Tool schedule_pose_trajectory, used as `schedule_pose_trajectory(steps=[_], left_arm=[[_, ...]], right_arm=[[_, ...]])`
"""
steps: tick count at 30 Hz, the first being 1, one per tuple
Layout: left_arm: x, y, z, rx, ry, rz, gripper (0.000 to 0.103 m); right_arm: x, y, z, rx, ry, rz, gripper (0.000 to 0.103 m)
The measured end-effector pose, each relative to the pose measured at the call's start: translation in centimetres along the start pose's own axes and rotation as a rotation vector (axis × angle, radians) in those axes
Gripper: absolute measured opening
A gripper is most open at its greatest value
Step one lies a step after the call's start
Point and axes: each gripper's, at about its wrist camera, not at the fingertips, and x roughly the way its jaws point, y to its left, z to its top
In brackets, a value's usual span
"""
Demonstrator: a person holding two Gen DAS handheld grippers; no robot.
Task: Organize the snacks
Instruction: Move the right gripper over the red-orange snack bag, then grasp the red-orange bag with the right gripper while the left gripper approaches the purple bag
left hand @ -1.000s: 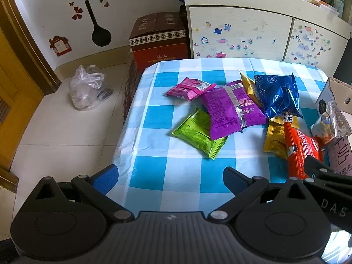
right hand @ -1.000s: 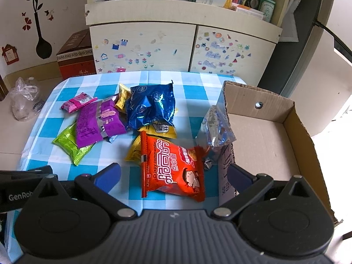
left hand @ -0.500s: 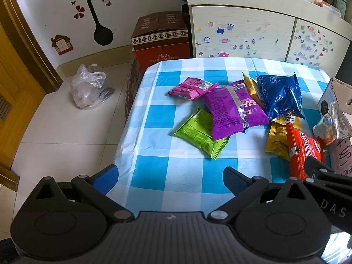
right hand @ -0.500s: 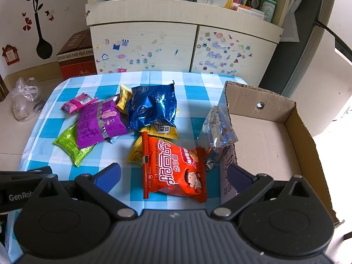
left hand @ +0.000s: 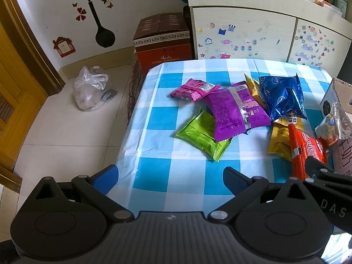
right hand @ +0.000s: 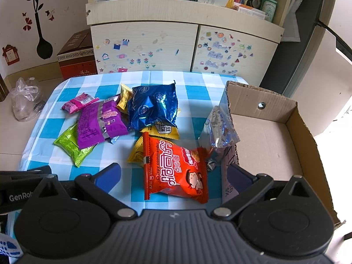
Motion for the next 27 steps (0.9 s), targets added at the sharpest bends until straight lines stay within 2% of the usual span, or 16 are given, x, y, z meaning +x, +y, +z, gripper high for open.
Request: schedule_pose_trajectory(steps=[18,22,27], left_arm=[[0.4,0.1,-0.1,-0.022,0.016,0.004,0.103],[0.2,0.3,0.1,-0.021,0.03,-0.021,0.102],[-0.3,1.3,1.3,-0.038,0.047,-0.093,0.103]], right_arm=[[0.1,0.4,-0.1,-0.029,-0.026,0.009,0.102],[0.2,-0.1,0.1,-0.018,-0.027,0.048,0.102],[-0.5,-1.3,0.7,0.014,-0.056,0.142,0.102]])
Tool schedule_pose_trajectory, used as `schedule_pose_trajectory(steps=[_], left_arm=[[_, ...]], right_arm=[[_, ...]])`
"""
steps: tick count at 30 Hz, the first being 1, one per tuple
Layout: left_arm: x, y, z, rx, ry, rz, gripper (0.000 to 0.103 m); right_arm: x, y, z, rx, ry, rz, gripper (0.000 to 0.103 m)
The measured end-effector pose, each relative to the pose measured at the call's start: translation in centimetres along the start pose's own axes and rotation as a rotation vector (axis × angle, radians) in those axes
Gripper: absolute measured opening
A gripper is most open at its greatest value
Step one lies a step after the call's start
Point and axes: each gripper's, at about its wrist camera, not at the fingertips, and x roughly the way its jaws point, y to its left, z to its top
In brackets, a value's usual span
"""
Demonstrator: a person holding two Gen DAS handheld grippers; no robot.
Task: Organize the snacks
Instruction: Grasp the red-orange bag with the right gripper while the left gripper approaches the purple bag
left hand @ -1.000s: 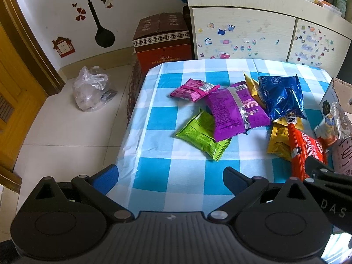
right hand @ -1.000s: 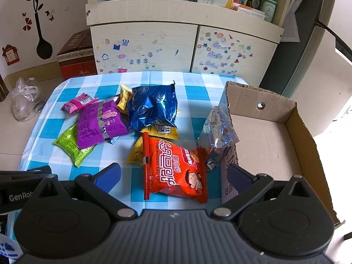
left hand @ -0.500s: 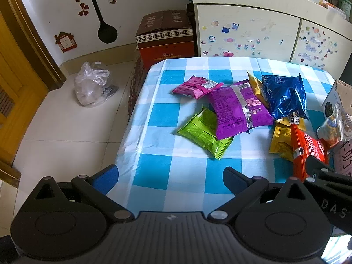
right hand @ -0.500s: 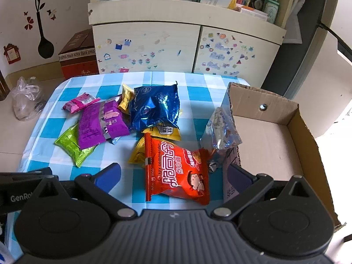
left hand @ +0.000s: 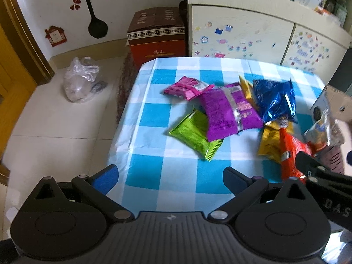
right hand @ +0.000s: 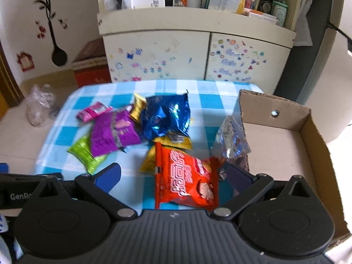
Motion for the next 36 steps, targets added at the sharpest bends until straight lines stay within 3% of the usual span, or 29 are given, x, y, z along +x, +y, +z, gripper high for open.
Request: schedule_pose_trajectory(steps=[7,11,15,17,23,36], left_arm=[[-0.9,1.9,4.8,0.003,-0.026,-0.047,0.103],[0.0,3.8,6.4,-0.075,-0.047,-0.098,0.103],[2.0,5.4,6.0,-0.197,-0.002,-0.17,0.103],[2.6,5.2,6.0,-0.211,0.011,-0.197,0.103],[3.7,3.6,6.3,-0.192,-0.004,-0.202,0.103],[7.5,0.0,7.7,-0.21,0.042,-0.284,0.103]], right_arm=[[-2.1,-3.1,1.2,0.081,-0.095,0.13,0.102],[-2.1,-4.5,1.3,0.141,-0.109,0.191,0.102],[-1.6,-4.5,0.5,0.126,-0.098,0.228,0.099],[-1.1,-4.0,0.0,0.098,-0.081,0.241,0.094],[1.3,-2.7,-1.2,0.056,-0.012,0.258,0.078],[5.7,-1.6,-1.5,0.049,0.029,0.167,0.075]])
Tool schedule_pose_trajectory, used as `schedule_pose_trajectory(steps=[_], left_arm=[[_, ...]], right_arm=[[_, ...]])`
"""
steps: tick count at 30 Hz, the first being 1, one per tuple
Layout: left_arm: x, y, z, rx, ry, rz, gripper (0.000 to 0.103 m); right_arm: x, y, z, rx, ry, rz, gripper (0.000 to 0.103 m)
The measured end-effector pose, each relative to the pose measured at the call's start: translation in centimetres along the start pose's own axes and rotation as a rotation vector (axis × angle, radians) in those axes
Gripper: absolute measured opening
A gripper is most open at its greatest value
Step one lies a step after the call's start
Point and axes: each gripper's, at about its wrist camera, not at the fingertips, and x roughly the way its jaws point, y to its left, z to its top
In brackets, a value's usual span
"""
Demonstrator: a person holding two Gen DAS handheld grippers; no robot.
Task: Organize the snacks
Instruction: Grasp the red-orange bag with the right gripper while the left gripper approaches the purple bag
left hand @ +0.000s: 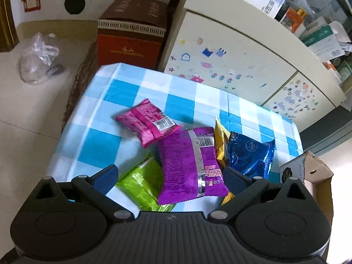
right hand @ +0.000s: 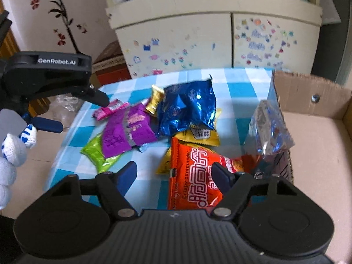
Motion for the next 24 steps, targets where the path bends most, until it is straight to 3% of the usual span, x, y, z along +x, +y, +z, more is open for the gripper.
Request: schedule_pose_trajectory(steps=[9,19,24], left_arm=[[3.1,-1.1,0.5,-0.01,0.032,-0.011,0.103],[5.4,-0.5,0.5,-0.038,0.061,0.005,0.103],[5.8,-0.3,0.5,-0.059,0.068,-0.013,0.103]], right_arm=[[0.4,1.1,-0.5,-0.049,0.016,0.005,0.077],[-1.0,3.1,-1.8,-0.1,0.107,0.198,0.075],[-1.7,2.2,-1.7,-0.08,0.081,0.13,0.076]])
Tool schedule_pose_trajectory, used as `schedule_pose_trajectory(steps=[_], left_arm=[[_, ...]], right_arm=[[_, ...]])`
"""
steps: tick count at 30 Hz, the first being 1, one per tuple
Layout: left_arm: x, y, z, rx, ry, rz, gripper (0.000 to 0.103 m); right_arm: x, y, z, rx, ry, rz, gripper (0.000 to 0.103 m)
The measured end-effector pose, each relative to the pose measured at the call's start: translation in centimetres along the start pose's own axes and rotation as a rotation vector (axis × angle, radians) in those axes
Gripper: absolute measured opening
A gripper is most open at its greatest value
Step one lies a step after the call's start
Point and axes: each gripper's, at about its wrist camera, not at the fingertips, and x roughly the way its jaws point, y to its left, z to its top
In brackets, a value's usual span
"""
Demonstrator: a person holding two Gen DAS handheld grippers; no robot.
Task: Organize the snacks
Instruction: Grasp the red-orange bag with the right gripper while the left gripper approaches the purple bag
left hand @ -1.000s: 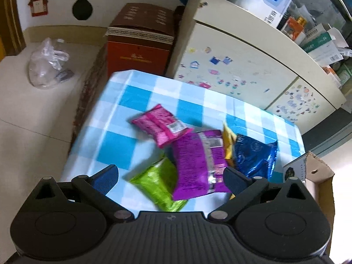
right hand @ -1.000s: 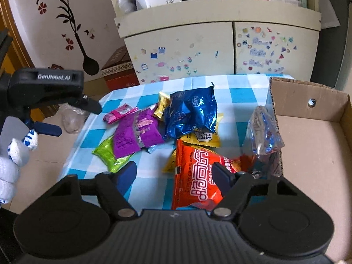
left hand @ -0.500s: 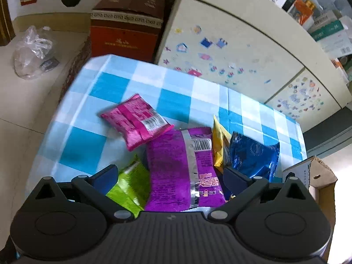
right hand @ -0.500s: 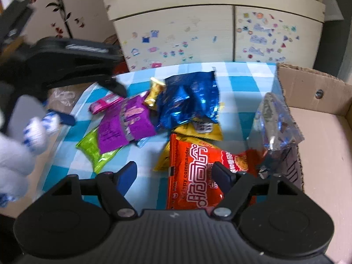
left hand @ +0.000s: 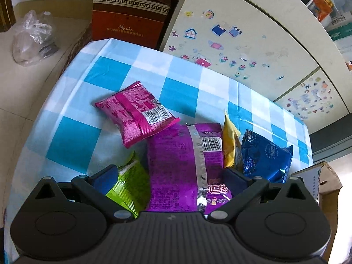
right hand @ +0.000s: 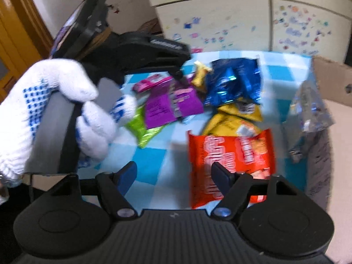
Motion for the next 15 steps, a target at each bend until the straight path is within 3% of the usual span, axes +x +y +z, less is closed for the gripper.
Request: schedule_pose_trajectory(steps=[4,6,15], left_arm=[[0.3,-0.4,0.0,0.01,0.005,-0.016,0.103],[0.5,-0.6,-0.1,0.028,0.01,-0.003,0.103],[-0.1,0.2,-1.0,0.055,0.049,0.077,0.103]], right_arm=[[-0.5,-1.2,0.5,0.049,-0.029,-0.024,0.08],[-0.4,-1.8,0.7,0.063,-0.041,-0.054,0.088],[2.4,-3.4,0.7,0.109,0.014,-0.132,0.094]])
